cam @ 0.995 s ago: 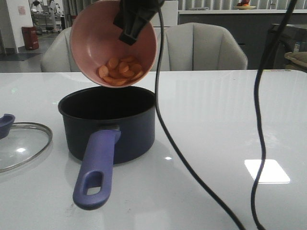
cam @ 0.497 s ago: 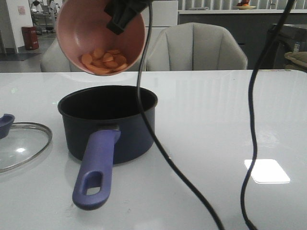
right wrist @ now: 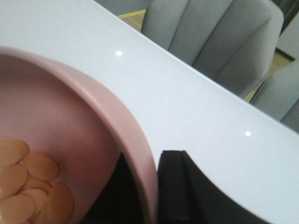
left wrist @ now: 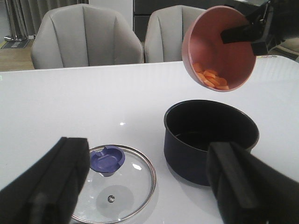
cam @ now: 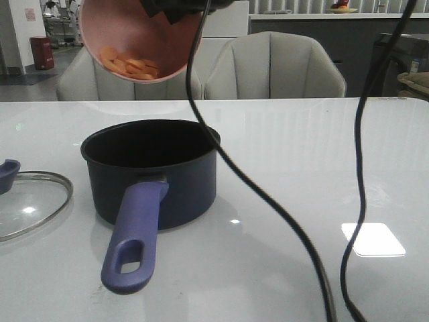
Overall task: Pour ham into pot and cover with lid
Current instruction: 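Tilt the pink bowl over the saucepan with the right gripper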
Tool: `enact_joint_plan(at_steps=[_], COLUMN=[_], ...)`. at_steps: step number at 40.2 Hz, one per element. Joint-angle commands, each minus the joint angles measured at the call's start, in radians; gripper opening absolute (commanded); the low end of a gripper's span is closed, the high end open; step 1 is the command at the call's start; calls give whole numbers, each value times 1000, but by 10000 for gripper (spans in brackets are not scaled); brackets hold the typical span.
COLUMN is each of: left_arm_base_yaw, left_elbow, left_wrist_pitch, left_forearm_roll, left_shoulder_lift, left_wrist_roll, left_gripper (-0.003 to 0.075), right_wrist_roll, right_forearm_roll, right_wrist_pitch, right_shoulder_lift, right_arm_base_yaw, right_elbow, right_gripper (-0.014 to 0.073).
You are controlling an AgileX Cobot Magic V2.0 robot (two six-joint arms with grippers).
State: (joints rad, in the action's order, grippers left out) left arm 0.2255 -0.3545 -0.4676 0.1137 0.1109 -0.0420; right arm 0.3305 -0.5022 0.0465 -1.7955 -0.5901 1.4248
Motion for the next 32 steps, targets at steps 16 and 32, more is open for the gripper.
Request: enact_joint_plan(at_steps=[16,32], left_arm_base_yaw=[8,8], left_elbow=[-27,-27], left_wrist_pitch=[77,77], left_forearm_roll=[5,5], left_shoulder_lift=[11,11], left_wrist_roll=[1,1], left_gripper=[564,564], right_wrist_roll=[291,272], right_forearm_roll=[-51,51], right_wrist_pitch=[-270,-318], right_shoulder_lift=[42,67], right_arm_base_yaw=[17,92], right_elbow=[-104,-175], right_gripper=[141,141])
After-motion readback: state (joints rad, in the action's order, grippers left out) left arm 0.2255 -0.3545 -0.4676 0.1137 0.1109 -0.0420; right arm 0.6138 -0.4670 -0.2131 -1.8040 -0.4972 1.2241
